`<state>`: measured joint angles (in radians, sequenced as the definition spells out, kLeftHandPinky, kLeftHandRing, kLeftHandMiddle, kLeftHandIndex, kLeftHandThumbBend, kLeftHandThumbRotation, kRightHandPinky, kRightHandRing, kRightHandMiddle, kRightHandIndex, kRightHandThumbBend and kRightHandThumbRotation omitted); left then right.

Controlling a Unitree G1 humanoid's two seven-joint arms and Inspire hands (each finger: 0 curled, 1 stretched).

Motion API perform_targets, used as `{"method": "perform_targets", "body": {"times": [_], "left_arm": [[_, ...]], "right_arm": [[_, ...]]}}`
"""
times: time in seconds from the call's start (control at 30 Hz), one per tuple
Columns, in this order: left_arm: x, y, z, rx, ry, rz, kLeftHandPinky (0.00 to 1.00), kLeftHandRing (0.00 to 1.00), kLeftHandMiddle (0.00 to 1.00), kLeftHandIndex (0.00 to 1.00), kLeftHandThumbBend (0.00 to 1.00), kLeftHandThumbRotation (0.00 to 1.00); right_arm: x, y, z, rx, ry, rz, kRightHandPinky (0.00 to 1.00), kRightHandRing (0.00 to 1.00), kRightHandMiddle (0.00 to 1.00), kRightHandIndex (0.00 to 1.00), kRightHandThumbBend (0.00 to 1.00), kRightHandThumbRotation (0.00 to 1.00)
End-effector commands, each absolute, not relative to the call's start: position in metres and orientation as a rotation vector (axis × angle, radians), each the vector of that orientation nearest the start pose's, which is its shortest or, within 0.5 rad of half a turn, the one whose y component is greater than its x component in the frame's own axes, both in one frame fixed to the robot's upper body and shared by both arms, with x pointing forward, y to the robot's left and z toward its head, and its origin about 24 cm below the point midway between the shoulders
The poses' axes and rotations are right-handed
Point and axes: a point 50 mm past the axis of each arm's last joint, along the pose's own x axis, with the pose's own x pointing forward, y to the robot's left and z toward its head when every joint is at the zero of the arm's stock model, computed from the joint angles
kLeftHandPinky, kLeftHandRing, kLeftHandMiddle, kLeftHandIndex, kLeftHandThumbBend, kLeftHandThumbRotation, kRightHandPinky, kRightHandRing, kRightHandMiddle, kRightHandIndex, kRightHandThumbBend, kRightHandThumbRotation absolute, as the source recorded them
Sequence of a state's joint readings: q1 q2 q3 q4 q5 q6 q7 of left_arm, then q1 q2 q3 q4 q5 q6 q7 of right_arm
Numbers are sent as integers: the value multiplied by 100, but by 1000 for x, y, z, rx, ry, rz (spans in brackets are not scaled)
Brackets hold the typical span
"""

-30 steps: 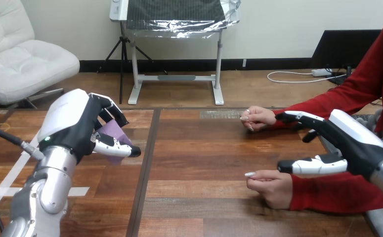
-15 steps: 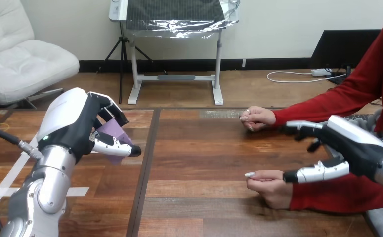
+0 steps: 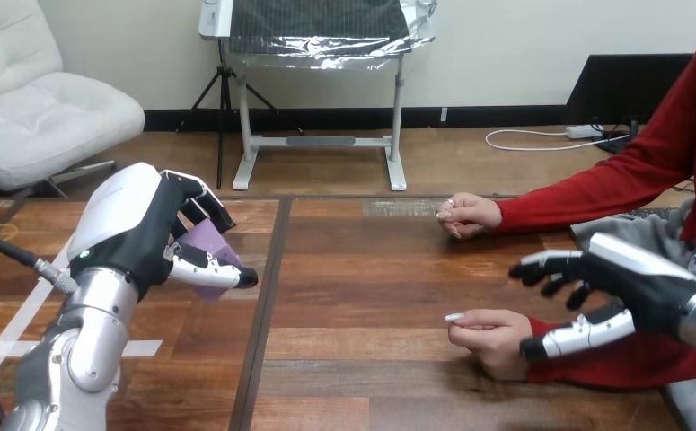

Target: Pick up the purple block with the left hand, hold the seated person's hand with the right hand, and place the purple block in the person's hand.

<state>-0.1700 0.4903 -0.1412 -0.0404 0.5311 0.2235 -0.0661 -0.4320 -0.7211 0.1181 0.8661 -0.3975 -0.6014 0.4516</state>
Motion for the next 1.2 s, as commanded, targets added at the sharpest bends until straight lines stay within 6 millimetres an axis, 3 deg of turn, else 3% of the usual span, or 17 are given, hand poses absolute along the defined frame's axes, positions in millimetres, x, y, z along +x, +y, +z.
{"method": "perform_targets", "body": {"times": [0.0,0.53,1.17], "left_arm": [[291,203,112,1010,-73,-26,22,26,33,43,86,0],[291,204,113,1000,-65,-44,22,26,34,43,85,0],[291,205,114,994,-66,-48,25,29,36,43,85,0]], "right_arm": [[316,-292,81,-1128,139,538,67,79,83,84,100,48],[316,-291,69,-1131,239,580,64,77,83,84,100,41],[316,-290,58,-1193,304,575,68,80,85,84,100,29]]}}
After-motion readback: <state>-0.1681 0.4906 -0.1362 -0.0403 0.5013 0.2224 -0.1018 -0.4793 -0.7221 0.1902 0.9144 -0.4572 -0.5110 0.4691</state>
